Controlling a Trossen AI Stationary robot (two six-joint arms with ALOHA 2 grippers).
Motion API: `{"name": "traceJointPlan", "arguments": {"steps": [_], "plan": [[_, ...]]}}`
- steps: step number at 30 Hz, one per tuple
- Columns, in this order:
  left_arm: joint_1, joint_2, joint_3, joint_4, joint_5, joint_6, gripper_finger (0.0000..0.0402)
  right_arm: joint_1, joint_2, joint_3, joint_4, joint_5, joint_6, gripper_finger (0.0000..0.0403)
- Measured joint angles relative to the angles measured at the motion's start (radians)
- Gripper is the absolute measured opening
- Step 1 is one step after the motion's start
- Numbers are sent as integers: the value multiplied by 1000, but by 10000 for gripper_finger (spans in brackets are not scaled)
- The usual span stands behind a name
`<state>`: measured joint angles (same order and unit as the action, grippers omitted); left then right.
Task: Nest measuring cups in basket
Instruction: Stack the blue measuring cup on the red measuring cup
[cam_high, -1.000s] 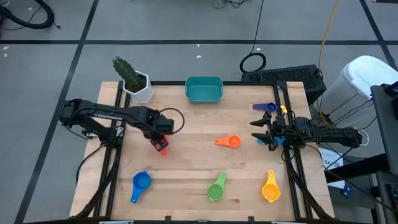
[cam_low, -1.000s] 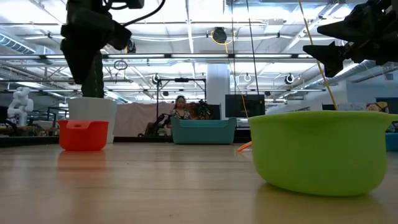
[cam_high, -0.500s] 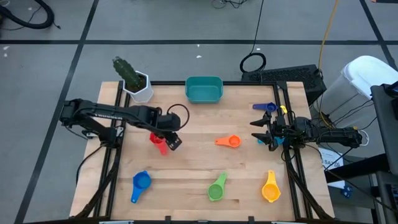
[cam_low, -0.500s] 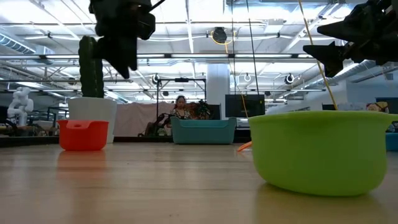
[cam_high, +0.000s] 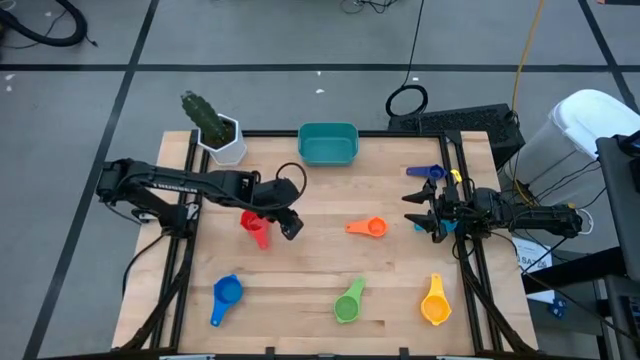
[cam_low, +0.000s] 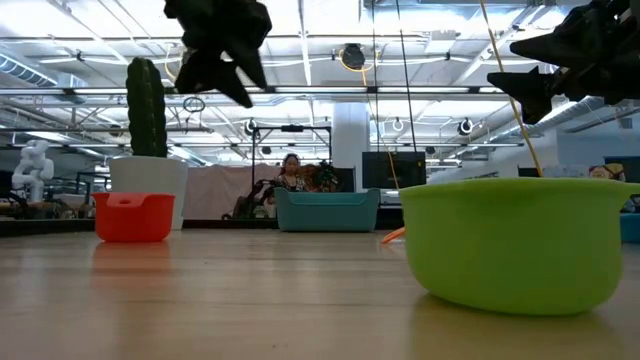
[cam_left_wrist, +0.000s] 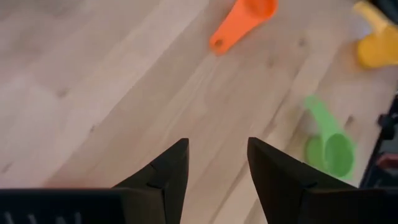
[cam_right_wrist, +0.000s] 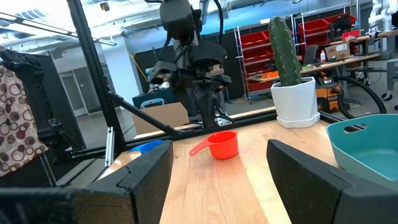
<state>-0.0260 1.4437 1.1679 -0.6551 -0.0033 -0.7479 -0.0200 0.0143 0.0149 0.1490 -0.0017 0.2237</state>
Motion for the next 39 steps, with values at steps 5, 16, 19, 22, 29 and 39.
{"name": "traceJointPlan", "arguments": {"steps": [5, 16, 19, 22, 29, 39], "plan": [[-2, 9, 0, 93, -24, -52, 166, 0, 0, 0, 0, 0, 0, 251], [-2, 9, 0, -220, -169, -263, 166, 0, 0, 0, 0, 0, 0, 251], [-2, 9, 0, -265, -178, -304, 166, 0, 0, 0, 0, 0, 0, 251], [-6, 9, 0, -310, -180, -320, 166, 0, 0, 0, 0, 0, 0, 251], [-8, 9, 0, -499, -243, -365, 166, 0, 0, 0, 0, 0, 0, 251], [-30, 9, 0, -515, -279, -438, 166, 0, 0, 0, 0, 0, 0, 251]]}}
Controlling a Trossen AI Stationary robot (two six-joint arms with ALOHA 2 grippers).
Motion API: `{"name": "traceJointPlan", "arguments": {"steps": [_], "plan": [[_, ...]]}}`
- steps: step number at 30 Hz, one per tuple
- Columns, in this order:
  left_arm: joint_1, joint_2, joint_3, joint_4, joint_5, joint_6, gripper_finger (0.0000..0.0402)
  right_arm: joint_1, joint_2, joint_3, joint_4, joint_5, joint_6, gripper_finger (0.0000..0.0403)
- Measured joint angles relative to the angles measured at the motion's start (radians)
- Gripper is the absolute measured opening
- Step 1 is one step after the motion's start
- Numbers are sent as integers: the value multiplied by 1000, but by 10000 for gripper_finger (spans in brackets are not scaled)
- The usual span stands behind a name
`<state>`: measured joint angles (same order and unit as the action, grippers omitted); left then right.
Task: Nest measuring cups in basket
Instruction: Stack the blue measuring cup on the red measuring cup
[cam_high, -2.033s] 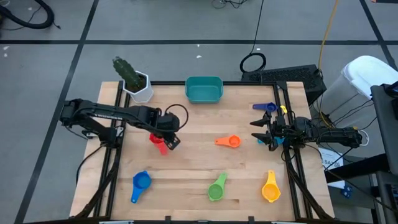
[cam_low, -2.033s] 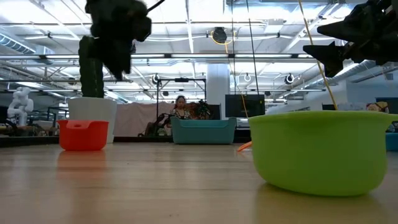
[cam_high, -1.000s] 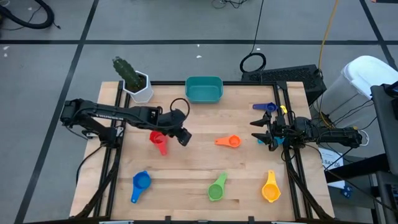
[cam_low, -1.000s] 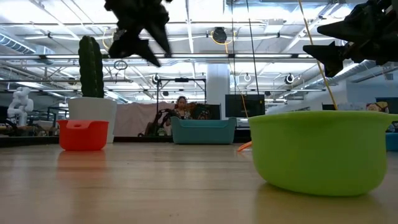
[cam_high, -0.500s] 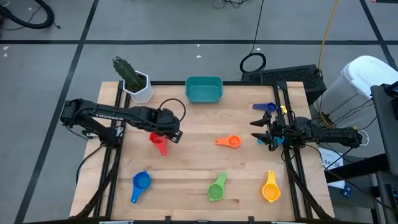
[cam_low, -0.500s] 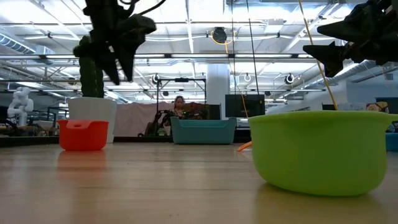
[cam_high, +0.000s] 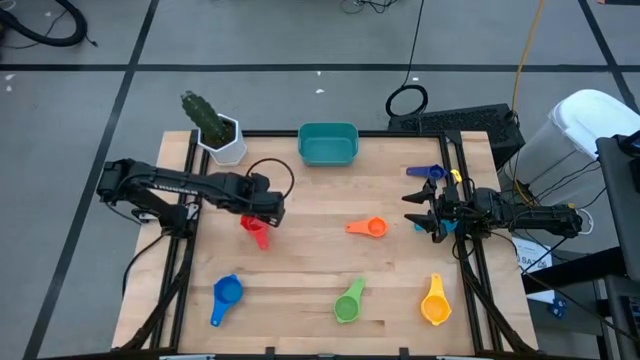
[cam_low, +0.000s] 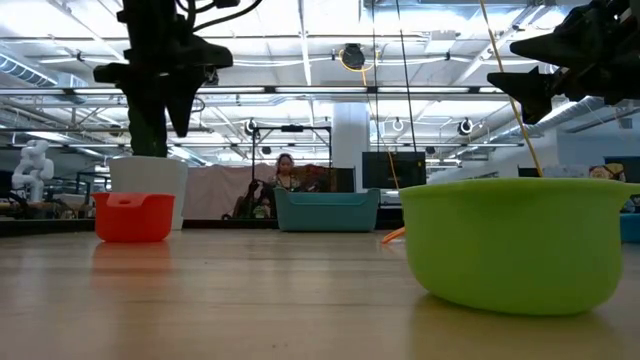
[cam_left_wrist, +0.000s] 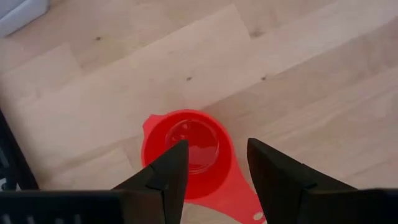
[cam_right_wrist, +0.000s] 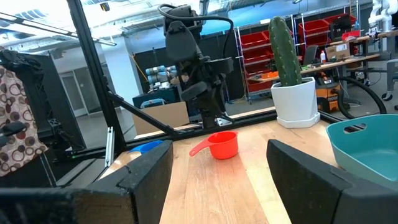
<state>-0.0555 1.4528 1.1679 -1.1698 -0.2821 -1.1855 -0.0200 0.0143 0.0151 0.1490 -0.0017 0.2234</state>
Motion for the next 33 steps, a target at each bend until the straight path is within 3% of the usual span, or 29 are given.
{"name": "traceJointPlan", "arguments": {"steps": [13, 20, 33], "plan": [[-70, 0, 0, -24, 20, -77, 166, 0, 0, 0, 0, 0, 0, 251], [-192, 0, 0, -88, 125, -196, 166, 0, 0, 0, 0, 0, 0, 251], [-383, 0, 0, -90, 129, -469, 166, 0, 0, 0, 0, 0, 0, 251]]}}
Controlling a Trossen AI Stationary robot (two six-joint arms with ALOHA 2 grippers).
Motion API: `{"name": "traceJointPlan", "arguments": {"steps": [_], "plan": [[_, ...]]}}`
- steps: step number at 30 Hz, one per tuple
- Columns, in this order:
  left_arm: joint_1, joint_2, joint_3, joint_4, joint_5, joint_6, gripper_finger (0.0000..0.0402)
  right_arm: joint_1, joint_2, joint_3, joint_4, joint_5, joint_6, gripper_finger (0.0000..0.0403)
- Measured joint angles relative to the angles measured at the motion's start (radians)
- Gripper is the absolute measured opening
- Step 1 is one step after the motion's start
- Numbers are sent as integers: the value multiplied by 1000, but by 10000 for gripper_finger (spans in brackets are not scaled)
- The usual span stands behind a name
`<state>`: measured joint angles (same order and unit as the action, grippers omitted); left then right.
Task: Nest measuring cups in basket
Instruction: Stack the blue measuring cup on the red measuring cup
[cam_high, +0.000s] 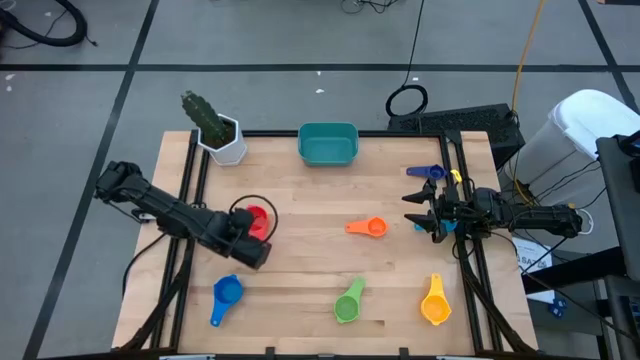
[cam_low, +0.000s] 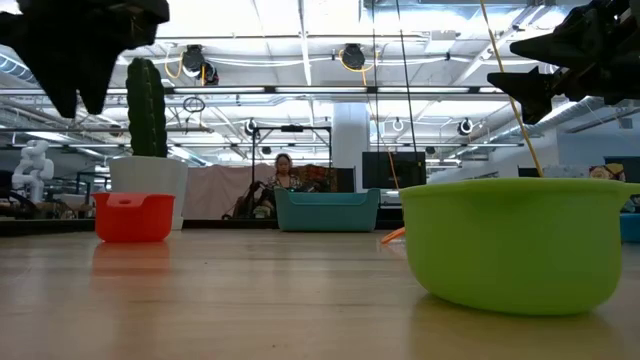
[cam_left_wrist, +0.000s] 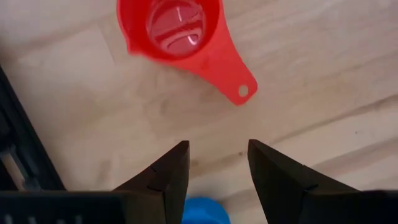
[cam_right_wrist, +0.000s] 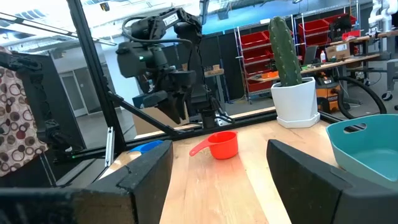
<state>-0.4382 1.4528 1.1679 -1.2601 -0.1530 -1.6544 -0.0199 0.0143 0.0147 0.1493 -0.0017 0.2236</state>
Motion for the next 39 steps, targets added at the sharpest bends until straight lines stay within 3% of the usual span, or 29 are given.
{"name": "traceJointPlan", "arguments": {"steps": [13, 19, 23, 39], "plan": [[-203, 48, 0, 165, 73, -227, 165, 0, 0, 0, 0, 0, 0, 251], [-286, 158, -2, 185, 267, -252, 165, 0, 0, 0, -1, 0, 0, 251], [-298, 206, -1, 187, 332, -286, 165, 0, 0, 0, -3, 0, 0, 251], [-302, 213, 0, 225, 283, -250, 165, 0, 0, 0, -3, 0, 0, 251]]}}
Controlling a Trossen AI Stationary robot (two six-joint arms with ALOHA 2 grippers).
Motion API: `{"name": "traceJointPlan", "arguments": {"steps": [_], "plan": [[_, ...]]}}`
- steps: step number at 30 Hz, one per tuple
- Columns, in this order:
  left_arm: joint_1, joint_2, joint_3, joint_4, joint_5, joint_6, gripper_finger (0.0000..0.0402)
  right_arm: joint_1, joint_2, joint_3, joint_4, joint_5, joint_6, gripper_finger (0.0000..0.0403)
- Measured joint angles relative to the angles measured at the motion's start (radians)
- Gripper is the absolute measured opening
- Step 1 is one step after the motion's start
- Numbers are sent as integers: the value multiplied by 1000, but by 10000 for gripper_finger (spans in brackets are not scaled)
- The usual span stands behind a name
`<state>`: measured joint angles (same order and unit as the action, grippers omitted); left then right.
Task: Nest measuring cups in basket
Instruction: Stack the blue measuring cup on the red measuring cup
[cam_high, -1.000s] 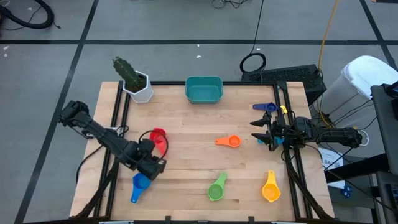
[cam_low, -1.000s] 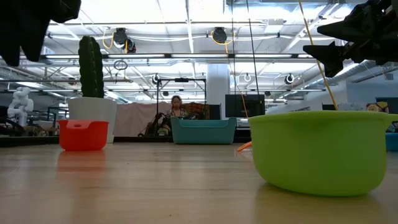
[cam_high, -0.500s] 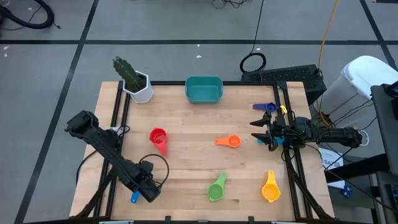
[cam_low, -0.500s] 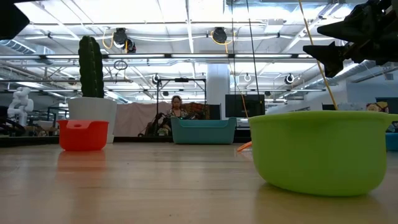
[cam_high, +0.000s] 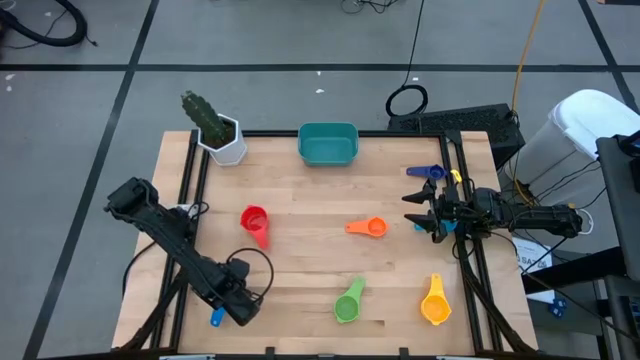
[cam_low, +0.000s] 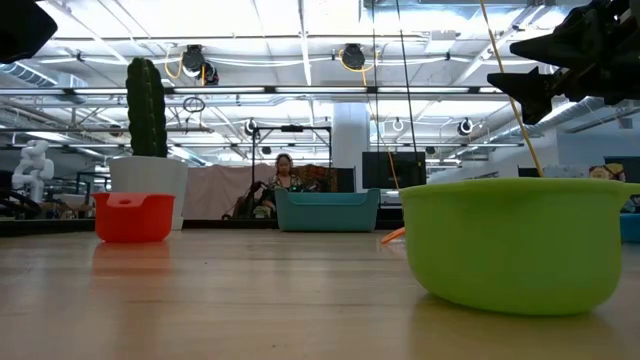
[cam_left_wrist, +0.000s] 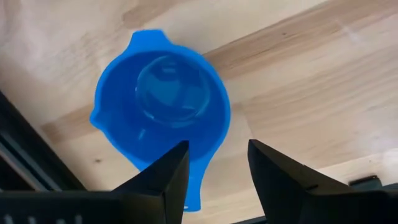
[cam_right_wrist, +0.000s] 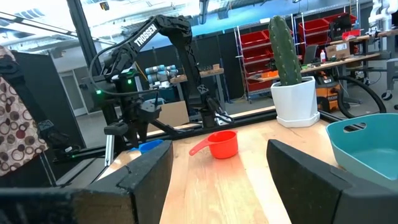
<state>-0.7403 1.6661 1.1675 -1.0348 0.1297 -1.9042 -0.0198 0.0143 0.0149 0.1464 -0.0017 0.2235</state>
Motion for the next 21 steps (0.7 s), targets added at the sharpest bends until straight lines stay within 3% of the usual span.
{"name": "traceJointPlan", "arguments": {"steps": [11, 21], "plan": [[0, 4, 0, 34, -19, 119, 166, 0, 0, 0, 0, 0, 0, 251], [2, 105, 0, 19, 11, 173, 166, 0, 0, 0, 0, 0, 0, 251]]}}
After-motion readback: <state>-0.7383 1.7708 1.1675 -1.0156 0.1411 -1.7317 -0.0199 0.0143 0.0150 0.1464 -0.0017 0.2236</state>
